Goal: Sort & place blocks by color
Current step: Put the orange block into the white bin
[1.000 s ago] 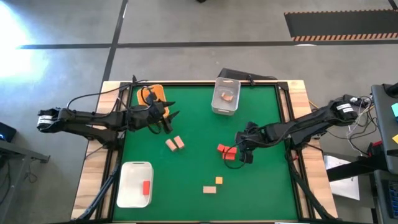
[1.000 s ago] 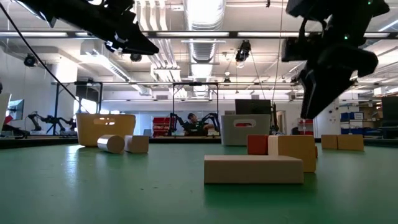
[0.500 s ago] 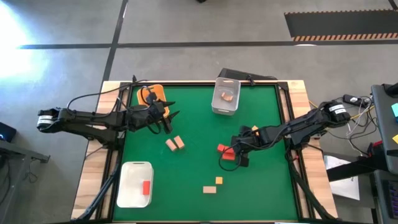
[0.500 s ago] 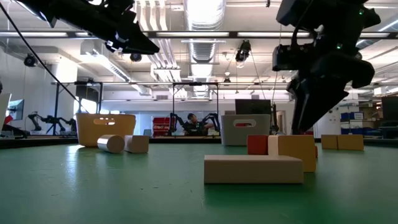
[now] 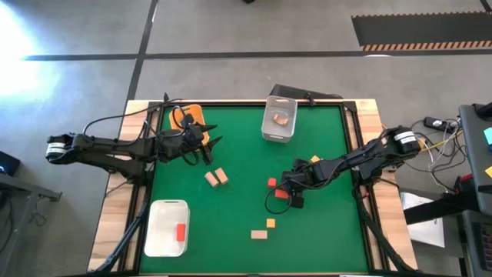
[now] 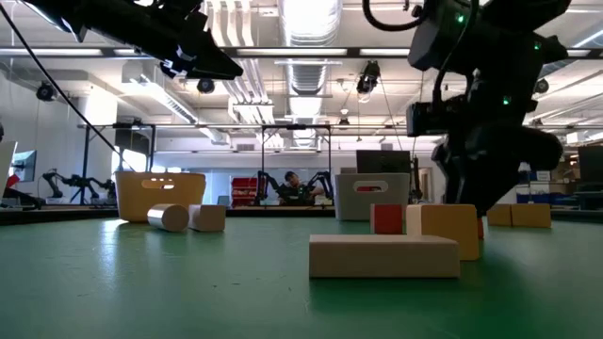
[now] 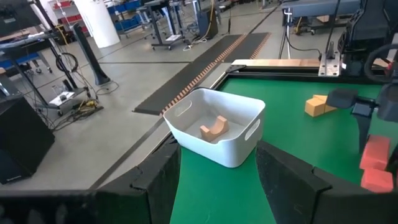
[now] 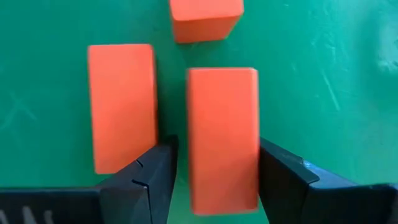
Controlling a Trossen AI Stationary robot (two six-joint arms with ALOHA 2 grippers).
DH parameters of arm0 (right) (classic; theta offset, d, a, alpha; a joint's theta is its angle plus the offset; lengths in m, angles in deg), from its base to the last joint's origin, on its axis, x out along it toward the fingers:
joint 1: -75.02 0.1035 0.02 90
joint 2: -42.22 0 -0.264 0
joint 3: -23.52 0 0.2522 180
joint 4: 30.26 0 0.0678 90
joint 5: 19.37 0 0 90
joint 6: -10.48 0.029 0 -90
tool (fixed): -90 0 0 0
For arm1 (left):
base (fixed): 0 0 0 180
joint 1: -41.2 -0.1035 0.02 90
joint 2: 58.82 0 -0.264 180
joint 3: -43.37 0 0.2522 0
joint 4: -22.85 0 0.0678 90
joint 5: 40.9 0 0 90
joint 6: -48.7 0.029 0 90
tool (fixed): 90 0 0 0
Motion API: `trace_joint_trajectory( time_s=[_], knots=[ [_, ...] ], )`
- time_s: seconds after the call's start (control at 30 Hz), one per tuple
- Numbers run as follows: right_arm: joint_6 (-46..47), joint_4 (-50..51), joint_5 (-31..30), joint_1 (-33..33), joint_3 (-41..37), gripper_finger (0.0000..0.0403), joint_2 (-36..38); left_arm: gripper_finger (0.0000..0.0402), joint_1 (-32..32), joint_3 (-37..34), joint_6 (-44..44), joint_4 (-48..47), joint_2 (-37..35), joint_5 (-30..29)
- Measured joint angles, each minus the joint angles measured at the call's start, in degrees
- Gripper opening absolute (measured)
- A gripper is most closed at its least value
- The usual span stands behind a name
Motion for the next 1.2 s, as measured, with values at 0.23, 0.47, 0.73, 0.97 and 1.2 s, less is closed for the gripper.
trace_joint_trajectory(
  time_s=[0.23, 0.47, 0.73, 0.97, 1.2],
  knots=[
    [0.0, -0.6, -0.1, 0.0, 0.1, 0.0139, -1.4, 0.0192, 0.0, 0.0, 0.0, 0.0, 0.0, 0.0],
    [-0.5, 0.0, -1.8, -0.2, -0.1, 0.0119, 2.4, 0.0192, 0.0, 0.0, -0.3, 0.0, 0.0, 0.0],
    [-1.4, 4.0, -4.7, -0.1, -0.1, 0.0119, 9.7, 0.0192, 0.0, -0.1, -1.0, 0.4, 0.0, 0.0],
    [-5.1, -1.6, -12.4, 0.1, -1.0, 0.0119, 15.4, 0.0192, 1.4, -0.1, -6.0, 7.6, 2.6, 5.7],
    [-16.5, -38.5, -11.8, 0.1, -8.9, 0.0119, 16.5, 0.0192, 7.2, -0.1, -5.8, 27.4, 12.2, 15.5]
  ],
)
